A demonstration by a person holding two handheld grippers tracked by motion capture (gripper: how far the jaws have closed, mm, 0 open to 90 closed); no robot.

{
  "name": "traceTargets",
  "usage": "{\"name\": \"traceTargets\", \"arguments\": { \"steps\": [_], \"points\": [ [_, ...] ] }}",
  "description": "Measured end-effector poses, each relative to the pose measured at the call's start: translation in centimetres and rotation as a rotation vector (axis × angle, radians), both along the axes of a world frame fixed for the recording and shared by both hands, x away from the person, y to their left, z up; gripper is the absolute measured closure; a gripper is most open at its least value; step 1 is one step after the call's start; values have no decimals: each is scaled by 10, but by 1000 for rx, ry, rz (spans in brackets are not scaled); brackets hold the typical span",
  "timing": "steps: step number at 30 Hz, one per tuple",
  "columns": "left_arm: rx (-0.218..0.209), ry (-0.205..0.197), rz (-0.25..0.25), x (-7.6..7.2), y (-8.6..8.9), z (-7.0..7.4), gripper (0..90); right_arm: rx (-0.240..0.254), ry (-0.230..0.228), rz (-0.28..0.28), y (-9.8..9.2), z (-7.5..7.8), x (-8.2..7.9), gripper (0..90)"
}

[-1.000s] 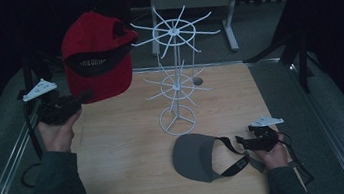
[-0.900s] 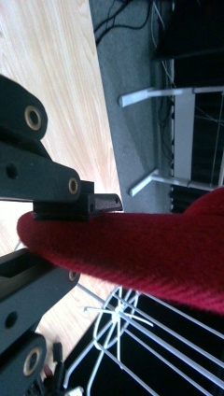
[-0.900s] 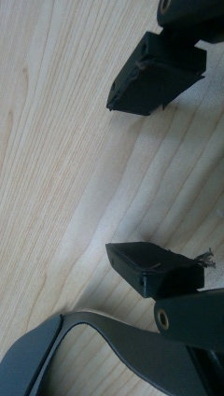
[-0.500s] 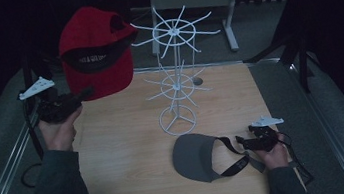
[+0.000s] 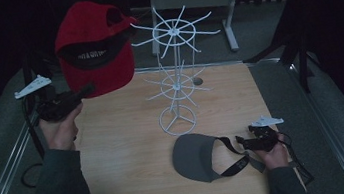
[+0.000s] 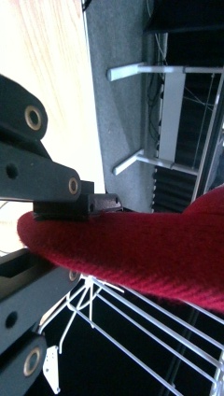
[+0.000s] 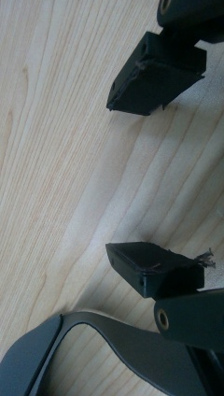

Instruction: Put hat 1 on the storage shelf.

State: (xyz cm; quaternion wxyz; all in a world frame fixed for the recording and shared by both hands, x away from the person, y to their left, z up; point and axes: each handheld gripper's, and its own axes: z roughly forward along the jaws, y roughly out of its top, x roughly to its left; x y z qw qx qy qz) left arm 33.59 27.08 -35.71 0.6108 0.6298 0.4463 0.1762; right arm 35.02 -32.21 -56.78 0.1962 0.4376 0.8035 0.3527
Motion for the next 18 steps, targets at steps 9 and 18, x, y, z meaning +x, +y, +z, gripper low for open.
{"name": "traceTargets", "arguments": {
  "steps": [9,18],
  "points": [
    [-23,-24,-27,-2,0,4,858,0,0,0,0,0,0,258],
    [24,-20,-43,-2,-8,-3,858,0,0,0,0,0,0,258]
  ]
}}
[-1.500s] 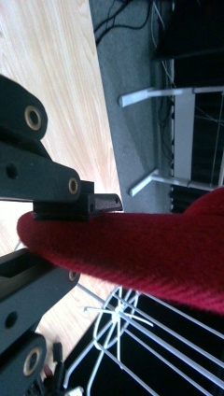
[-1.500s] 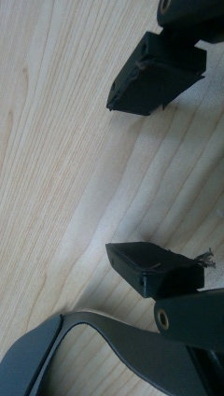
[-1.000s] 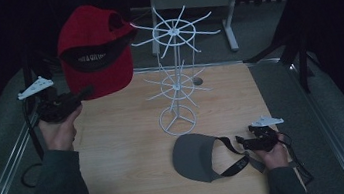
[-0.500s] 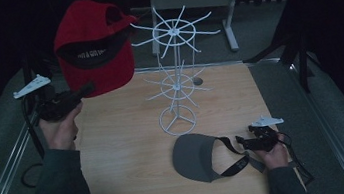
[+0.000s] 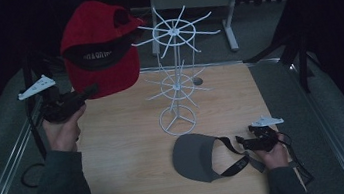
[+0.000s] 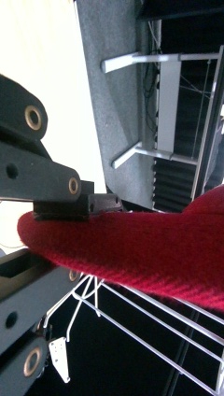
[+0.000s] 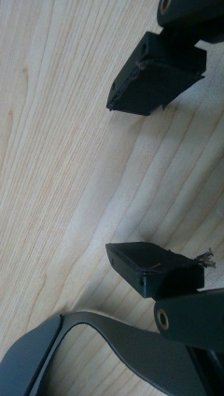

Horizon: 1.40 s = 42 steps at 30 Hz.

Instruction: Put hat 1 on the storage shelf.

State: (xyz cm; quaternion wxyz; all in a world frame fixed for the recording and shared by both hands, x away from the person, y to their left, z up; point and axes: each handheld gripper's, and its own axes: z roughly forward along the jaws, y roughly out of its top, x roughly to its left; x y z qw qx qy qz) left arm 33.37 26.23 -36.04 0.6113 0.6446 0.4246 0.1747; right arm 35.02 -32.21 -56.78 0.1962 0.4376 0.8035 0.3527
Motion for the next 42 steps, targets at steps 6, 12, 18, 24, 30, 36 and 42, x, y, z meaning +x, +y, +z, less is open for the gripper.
{"name": "traceTargets", "arguments": {
  "steps": [6,12,18,24,30,36,42],
  "points": [
    [34,34,2,3,-3,-16,857,0,-1,-1,0,0,0,258],
    [70,62,2,2,-8,-38,855,0,0,0,0,0,0,258],
    [86,80,-1,2,-12,-56,852,1,-1,0,0,0,0,258],
    [107,81,-26,0,-20,-67,839,2,1,-1,0,0,0,258],
    [92,70,-39,-2,-18,-70,750,1,0,-1,0,0,0,258],
    [80,43,-24,-7,-12,-63,654,0,1,0,0,0,0,258],
    [84,35,-6,-10,-7,-61,632,1,1,-1,0,0,0,258]
  ]
}}
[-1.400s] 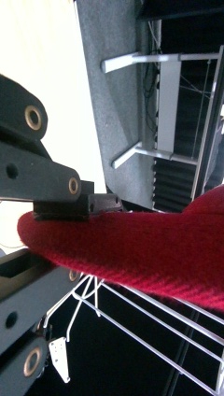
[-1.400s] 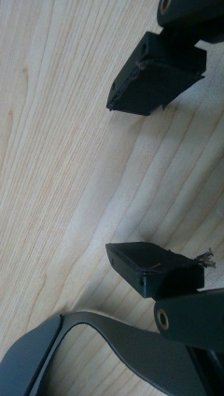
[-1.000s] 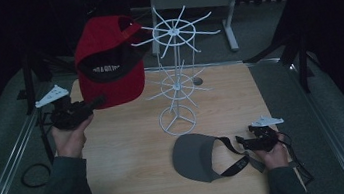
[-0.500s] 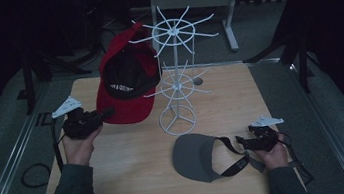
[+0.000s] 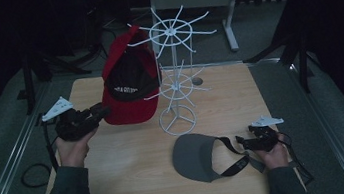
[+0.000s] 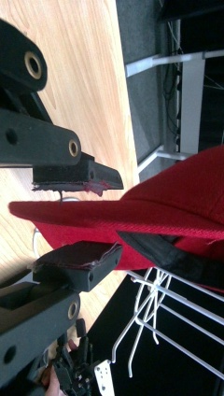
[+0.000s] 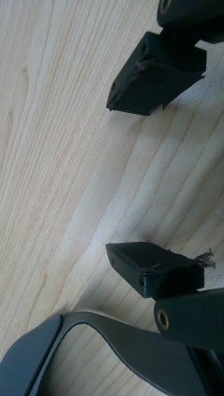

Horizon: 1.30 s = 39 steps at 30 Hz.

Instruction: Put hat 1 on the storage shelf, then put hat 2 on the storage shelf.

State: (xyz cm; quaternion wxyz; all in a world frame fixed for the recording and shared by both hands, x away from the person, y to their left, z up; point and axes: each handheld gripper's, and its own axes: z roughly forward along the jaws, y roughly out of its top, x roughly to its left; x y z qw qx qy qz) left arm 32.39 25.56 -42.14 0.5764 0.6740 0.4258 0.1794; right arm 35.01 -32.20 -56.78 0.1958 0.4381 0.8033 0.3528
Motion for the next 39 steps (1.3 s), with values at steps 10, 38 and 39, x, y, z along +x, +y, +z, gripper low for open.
{"name": "traceTargets", "arguments": {
  "steps": [10,38,39],
  "points": [
    [10,14,4,0,0,-2,618,0,0,-7,0,0,0,261],
    [-7,21,12,-3,3,-8,612,40,109,157,17,43,-40,429],
    [-6,21,13,-3,3,-8,612,35,119,170,19,43,-42,415]
  ]
}}
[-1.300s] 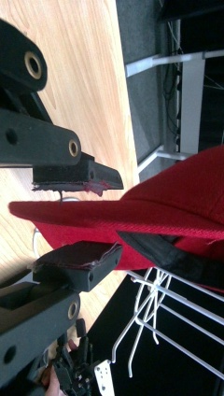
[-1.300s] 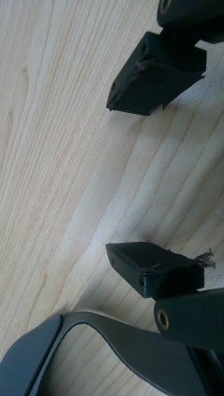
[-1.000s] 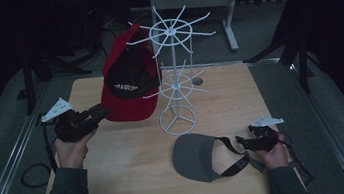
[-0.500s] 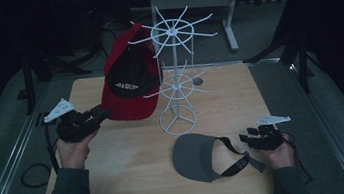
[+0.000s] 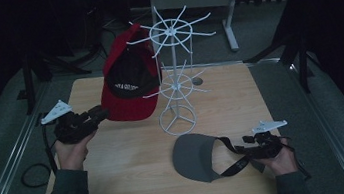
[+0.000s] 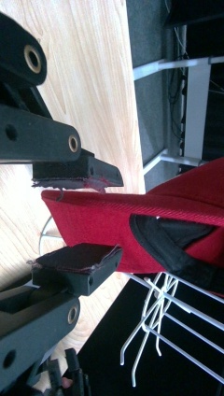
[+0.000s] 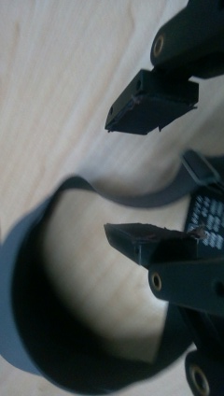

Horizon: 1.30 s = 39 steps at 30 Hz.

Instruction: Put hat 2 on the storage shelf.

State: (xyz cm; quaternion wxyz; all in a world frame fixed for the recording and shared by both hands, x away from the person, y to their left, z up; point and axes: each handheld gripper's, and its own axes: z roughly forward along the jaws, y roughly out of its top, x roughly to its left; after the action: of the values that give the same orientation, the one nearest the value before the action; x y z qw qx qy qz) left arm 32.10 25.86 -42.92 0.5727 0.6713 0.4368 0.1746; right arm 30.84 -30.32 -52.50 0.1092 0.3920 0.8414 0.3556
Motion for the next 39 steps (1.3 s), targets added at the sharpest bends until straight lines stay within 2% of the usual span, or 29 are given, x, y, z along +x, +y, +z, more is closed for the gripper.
{"name": "traceTargets", "arguments": {
  "steps": [2,5,9,14,16,18,21,28,32,34,36,39],
  "points": [
    [0,1,-1,0,0,0,612,-26,33,21,2,-3,-2,403],
    [-1,0,-2,0,0,0,611,-96,64,24,3,-9,-5,411],
    [0,0,-3,0,-1,0,611,-156,57,-22,1,-14,-4,441],
    [-1,7,-7,1,-3,-3,611,-183,61,-62,-4,-15,-1,506],
    [-2,8,-6,1,-3,-4,611,-196,62,-75,-6,-16,-1,593],
    [-5,8,-6,1,-3,-4,610,-182,62,-81,-7,-15,0,693],
    [-3,7,-8,1,-4,-4,611,-185,50,-97,-7,-15,4,768],
    [-2,10,-9,3,-6,-5,610,-188,12,-168,-9,-16,19,817],
    [-1,10,-8,3,-7,-4,611,-177,-18,-219,-10,-17,32,816],
    [0,9,-9,2,-7,-4,611,-169,-19,-243,-11,-18,34,722],
    [-2,10,-8,2,-7,-4,610,-169,-4,-242,-11,-17,33,611],
    [-1,10,-9,2,-6,-4,610,-165,19,-256,-13,-15,28,547]
  ]
}}
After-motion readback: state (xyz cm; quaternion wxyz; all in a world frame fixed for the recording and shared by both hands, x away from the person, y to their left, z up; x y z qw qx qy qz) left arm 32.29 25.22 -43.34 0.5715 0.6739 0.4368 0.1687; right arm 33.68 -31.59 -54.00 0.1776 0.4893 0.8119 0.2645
